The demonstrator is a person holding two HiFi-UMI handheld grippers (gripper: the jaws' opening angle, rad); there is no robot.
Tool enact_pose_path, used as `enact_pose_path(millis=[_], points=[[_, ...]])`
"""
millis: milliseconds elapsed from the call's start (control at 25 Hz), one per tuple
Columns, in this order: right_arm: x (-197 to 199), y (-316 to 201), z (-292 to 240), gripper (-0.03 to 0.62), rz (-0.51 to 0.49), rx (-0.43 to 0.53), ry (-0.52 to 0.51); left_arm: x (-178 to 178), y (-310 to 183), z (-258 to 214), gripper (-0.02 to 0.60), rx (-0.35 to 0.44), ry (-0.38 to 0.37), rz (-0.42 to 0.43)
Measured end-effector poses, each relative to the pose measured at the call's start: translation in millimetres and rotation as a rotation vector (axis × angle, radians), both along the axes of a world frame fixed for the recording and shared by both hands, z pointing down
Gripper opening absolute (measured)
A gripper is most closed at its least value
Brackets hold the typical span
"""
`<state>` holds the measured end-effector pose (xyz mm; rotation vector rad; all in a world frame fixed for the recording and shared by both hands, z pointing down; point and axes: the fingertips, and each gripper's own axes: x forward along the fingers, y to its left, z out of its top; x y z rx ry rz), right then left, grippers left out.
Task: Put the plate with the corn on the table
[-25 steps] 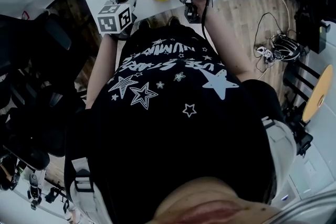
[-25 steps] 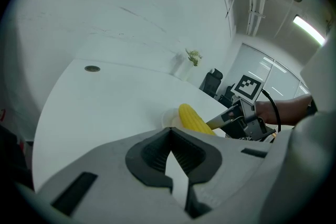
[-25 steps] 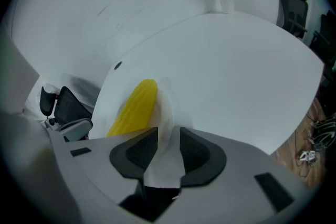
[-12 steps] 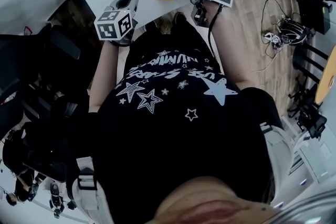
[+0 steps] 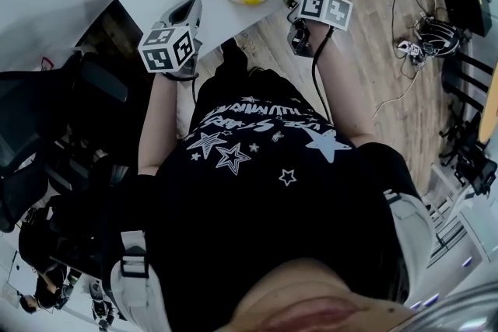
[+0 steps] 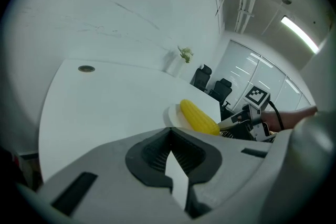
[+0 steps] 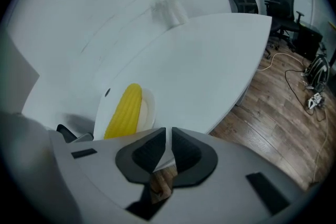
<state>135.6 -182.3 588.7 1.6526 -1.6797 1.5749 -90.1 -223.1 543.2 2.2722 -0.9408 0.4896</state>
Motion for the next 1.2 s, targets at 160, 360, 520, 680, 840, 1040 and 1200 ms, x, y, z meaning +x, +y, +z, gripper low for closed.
enact_pose_path(millis=[160,360,520,680,840,1040,1200], points=[[3,12,-3,0.028,-0.019,0.028,0.004,1,14,1,0.005,0.013,-0.013,-0.021],[0,54,-13,0.021,-0.012,0.063,-0.01,-1,54,-7,0.005,0.034,-0.014,-0.027],[-8,108,-32,0.02,-0.004,0.095,-0.017,-1,103,-24,0.005,0.057,0.001,-0.005],[-1,156,-40,0.015,0.007,0.116,-0.026,12,147,-31,0.005,0.069,0.012,0.006],[1,191,-49,0.011,0.019,0.145,-0.041,19,185,-41,0.005,0.091,0.017,0.036],[-11,228,-62,0.007,-0.007,0.169,-0.046,13,223,-55,0.005,0.116,0.019,0.03],[-16,256,-74,0.006,-0.028,0.196,-0.052,12,257,-64,0.005,0.125,0.022,0.029]])
